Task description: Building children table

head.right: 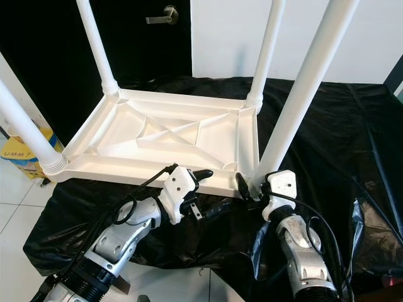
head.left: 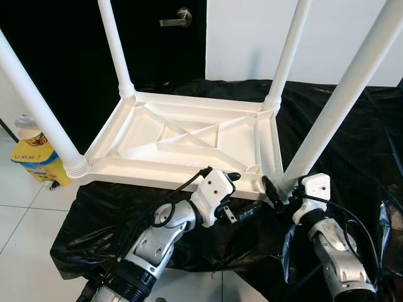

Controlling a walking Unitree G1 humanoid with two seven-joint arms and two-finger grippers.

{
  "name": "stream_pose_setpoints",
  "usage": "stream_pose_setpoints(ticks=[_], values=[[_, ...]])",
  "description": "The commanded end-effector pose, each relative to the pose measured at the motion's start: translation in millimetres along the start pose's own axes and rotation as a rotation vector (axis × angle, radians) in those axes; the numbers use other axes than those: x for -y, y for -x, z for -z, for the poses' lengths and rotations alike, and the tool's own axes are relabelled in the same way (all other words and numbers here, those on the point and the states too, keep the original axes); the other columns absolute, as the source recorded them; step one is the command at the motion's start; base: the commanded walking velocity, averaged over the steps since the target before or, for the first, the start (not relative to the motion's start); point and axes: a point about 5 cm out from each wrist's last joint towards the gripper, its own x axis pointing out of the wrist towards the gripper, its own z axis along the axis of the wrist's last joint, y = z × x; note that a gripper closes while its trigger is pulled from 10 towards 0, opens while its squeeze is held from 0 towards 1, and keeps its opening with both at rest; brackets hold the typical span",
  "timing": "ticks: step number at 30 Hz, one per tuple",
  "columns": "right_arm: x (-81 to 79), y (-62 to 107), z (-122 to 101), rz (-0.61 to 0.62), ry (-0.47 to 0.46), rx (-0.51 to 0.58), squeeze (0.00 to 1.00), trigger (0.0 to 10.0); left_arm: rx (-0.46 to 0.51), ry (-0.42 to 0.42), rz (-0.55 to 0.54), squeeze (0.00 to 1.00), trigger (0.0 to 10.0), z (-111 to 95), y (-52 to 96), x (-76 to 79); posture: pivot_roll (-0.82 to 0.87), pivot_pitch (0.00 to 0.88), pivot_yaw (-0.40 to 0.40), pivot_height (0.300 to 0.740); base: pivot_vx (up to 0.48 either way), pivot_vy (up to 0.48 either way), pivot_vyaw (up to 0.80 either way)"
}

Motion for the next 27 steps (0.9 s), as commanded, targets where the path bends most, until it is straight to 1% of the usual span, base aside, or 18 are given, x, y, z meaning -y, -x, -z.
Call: stream_pose_setpoints(ticks=[1,3,4,6,7,9,10,16,20,22,23,25,26,27], values=[[5.4,-3.4,0,-0.032,0.004,-0.004,0.0,10.0,-0.011,-0.001,0.058,0.0,10.0,1,0.0,3.8,-0.06,0.0,-0.013,0.74,0.0,0.0,0.0],[7.9,-5.6,-1,-0.053,0.008,-0.004,0.0,10.0,-0.013,0.0,0.057,0.0,10.0,1,1.3,3.8,-0.06,0.0,-0.013,0.74,0.0,0.0,0.0],[9.5,-8.2,-1,-0.078,0.018,-0.008,0.0,9.4,-0.015,0.001,0.054,0.0,10.0,2,2.4,3.9,-0.06,0.0,-0.015,0.74,0.0,0.0,0.0],[10.3,-9.9,-1,-0.093,0.026,-0.011,0.0,9.4,-0.017,0.002,0.053,0.0,10.0,2,3.0,3.9,-0.06,0.0,-0.015,0.74,0.0,0.0,0.0],[10.9,-11.2,-1,-0.103,0.027,-0.012,0.0,4.7,-0.017,0.002,0.052,0.0,10.0,2,3.1,3.7,-0.06,0.0,-0.019,0.74,0.0,0.0,0.0],[11.5,-12.3,-1,-0.112,0.026,-0.013,0.0,4.7,-0.017,0.002,0.051,0.0,10.0,1,2.9,3.5,-0.06,0.0,-0.02,0.74,0.0,0.0,0.0],[11.6,-13.0,-1,-0.119,0.024,-0.013,0.0,0.0,-0.024,0.008,0.05,0.0,10.0,2,3.4,3.1,-0.05,0.0,-0.025,0.74,0.0,0.0,0.0],[11.2,-13.7,3,-0.135,0.016,-0.015,0.0,0.0,-0.039,0.009,0.046,0.0,10.0,5,5.7,2.2,-0.04,0.0,-0.03,0.74,0.0,0.0,0.0],[5.0,-12.2,13,-0.099,-0.024,-0.038,0.0,0.0,-0.057,0.009,0.023,0.0,10.0,10,10.3,-2.5,-0.04,0.0,-0.035,0.74,0.0,0.0,0.0],[4.4,-12.1,14,-0.093,-0.031,-0.041,0.0,0.0,-0.059,0.01,0.021,0.0,10.0,10,10.7,-2.9,-0.04,0.0,-0.035,0.74,0.0,0.0,0.0],[2.8,-11.0,17,-0.069,-0.047,-0.052,0.0,5.6,-0.061,0.011,0.014,0.0,10.0,11,11.3,-4.2,-0.04,0.0,-0.034,0.74,0.0,0.0,0.0],[1.8,-10.4,19,-0.053,-0.056,-0.06,0.0,5.6,-0.062,0.011,0.009,0.0,10.0,12,11.7,-5.0,-0.04,0.0,-0.035,0.74,0.0,0.0,0.0],[0.8,-9.8,21,-0.032,-0.063,-0.067,0.0,10.0,-0.062,0.015,0.003,0.0,10.0,12,12.1,-6.3,-0.04,0.0,-0.036,0.74,0.0,0.0,0.0],[-0.9,-9.5,23,-0.01,-0.075,-0.071,0.0,10.0,-0.064,0.017,-0.003,0.0,10.0,13,13.0,-7.8,-0.05,0.0,-0.034,0.74,0.0,0.0,0.0]])
